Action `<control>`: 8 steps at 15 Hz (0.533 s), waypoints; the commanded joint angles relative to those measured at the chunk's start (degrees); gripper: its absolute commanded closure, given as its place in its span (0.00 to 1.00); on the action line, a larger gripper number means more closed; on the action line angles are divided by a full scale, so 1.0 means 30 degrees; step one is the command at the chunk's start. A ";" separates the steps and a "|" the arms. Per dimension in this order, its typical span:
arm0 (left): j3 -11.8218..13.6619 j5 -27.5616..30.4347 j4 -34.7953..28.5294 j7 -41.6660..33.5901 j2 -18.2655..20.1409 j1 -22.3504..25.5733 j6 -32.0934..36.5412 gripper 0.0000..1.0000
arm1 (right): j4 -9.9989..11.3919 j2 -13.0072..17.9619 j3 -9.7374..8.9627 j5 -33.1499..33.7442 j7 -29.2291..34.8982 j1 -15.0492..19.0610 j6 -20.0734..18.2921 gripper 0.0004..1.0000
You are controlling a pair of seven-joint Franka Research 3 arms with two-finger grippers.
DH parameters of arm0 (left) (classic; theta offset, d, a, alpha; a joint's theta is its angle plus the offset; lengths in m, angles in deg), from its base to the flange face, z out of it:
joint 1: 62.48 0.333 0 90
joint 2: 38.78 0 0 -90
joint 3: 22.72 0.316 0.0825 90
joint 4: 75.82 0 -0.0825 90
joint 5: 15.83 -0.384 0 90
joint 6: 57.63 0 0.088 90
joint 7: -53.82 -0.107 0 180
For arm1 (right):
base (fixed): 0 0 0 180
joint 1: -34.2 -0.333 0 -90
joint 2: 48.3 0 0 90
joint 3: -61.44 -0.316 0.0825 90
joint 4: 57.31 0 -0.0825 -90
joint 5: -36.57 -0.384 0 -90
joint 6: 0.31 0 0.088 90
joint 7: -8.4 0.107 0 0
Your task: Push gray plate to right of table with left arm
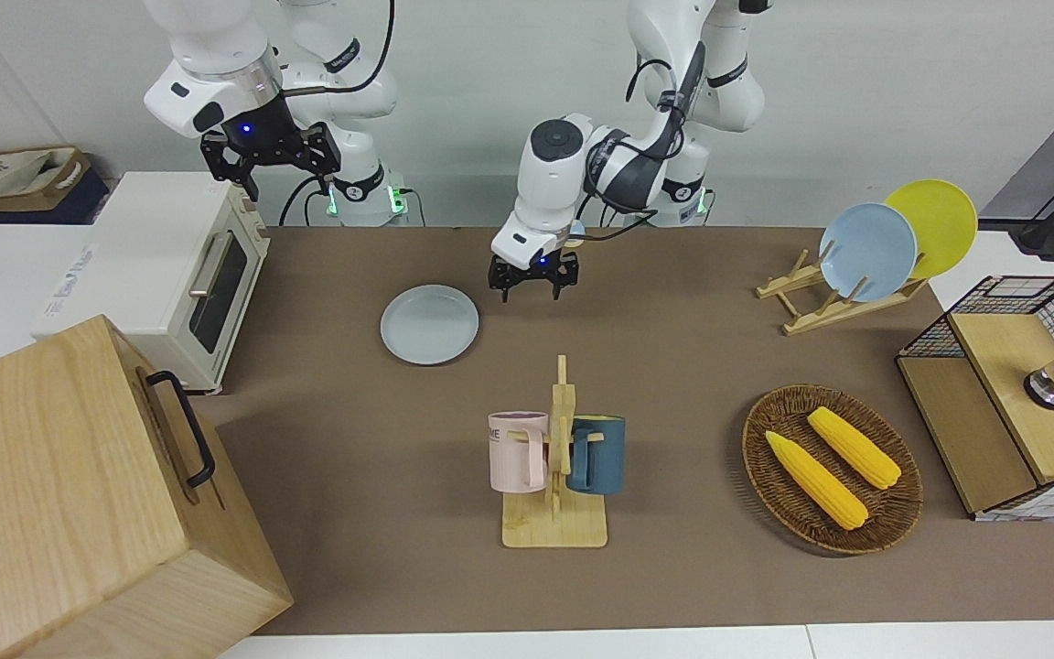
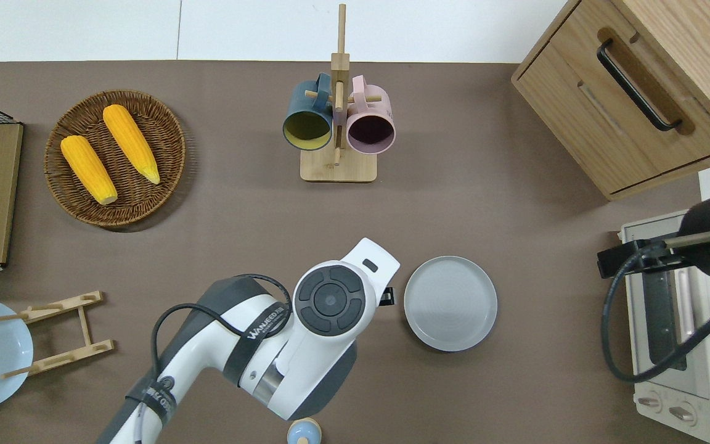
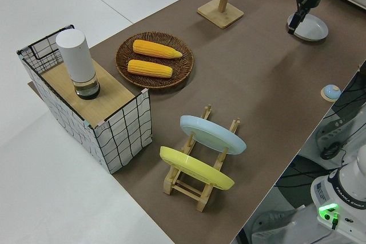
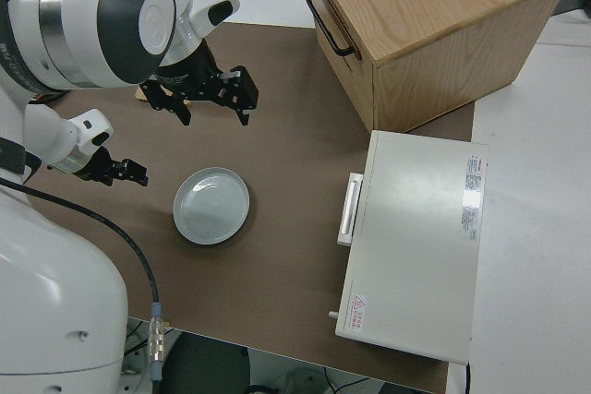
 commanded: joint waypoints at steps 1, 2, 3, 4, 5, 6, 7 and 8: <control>-0.0065 0.0662 -0.0314 -0.2062 0.1632 0.1193 0.2100 0.01 | -0.0178 0.0047 -0.0307 -0.0082 0.0221 0.0356 -0.0298 0.02; -0.0065 0.0663 -0.0314 -0.2443 0.1926 0.1515 0.2598 0.01 | -0.0178 0.0047 -0.0307 -0.0082 0.0250 0.0355 -0.0298 0.02; -0.0065 0.0663 -0.0314 -0.2853 0.2219 0.1721 0.3154 0.01 | -0.0178 0.0047 -0.0307 -0.0082 0.0250 0.0355 -0.0298 0.02; -0.0065 0.0663 -0.0314 -0.3321 0.2483 0.2072 0.3653 0.01 | -0.0178 0.0047 -0.0307 -0.0082 0.0221 0.0384 -0.0298 0.02; -0.0065 0.0663 -0.0314 -0.3877 0.2775 0.2510 0.4180 0.01 | -0.0178 0.0047 -0.0307 -0.0082 0.0221 0.0385 -0.0298 0.02; -0.0065 0.0663 -0.0314 -0.4404 0.3068 0.2805 0.4649 0.01 | -0.0178 0.0047 -0.0307 -0.0082 0.0250 0.0356 -0.0298 0.02; -0.0065 0.0663 -0.0314 -0.4961 0.3332 0.3156 0.5118 0.01 | -0.0178 0.0047 -0.0307 -0.0082 0.0250 0.0355 -0.0298 0.02; -0.0065 0.0663 -0.0314 -0.5372 0.3625 0.3449 0.5529 0.01 | -0.0178 0.0047 -0.0307 -0.0082 0.0250 0.0384 -0.0298 0.02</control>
